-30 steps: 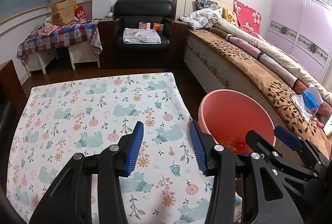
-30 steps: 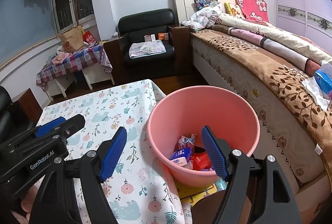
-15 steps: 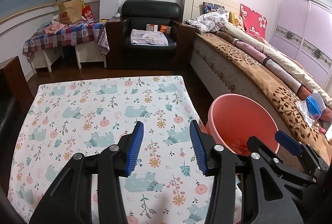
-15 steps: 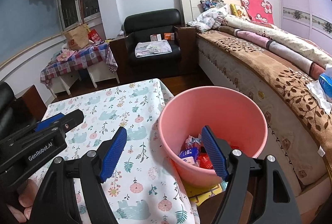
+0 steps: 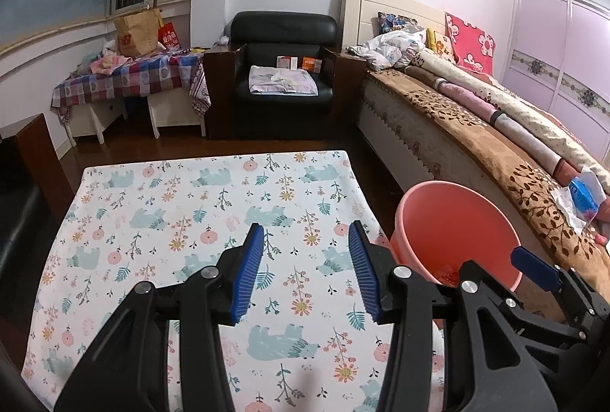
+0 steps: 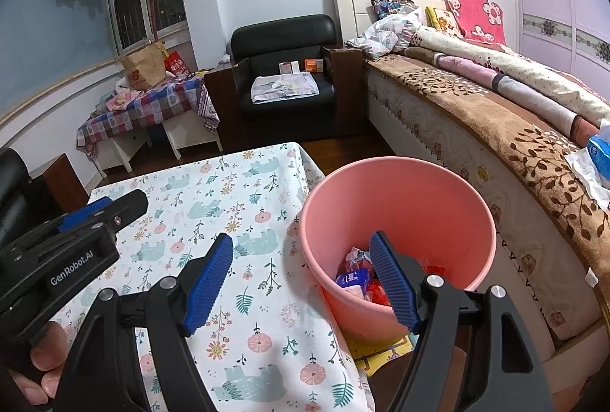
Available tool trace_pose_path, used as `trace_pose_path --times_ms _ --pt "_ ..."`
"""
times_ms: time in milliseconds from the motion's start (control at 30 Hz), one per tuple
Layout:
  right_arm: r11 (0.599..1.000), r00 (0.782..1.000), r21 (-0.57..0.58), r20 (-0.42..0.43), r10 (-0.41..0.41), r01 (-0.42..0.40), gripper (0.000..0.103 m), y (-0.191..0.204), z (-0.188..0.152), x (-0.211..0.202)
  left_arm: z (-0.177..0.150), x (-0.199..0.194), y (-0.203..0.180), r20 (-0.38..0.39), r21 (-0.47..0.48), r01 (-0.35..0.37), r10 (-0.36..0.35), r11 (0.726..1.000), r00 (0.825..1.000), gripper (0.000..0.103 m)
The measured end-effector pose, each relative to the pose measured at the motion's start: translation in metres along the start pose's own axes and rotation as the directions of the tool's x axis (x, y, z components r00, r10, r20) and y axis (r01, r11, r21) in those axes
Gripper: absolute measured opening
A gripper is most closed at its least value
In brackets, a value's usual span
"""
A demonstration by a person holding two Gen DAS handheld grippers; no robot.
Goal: Collect trash
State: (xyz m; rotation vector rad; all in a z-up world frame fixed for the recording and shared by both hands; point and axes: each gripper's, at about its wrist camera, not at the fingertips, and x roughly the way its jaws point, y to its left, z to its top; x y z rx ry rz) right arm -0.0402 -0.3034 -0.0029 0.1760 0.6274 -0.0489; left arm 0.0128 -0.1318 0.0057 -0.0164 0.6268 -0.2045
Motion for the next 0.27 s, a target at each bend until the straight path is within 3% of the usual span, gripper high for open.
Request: trace_pose_path --times_ms 267 --pt "1.000 1.000 -0.021 -0.017 -0.001 0.001 0.073 0.010 0.001 0.007 0.002 0.005 0.015 -0.019 -0.038 -0.017 0.017 0.999 1.000 0.047"
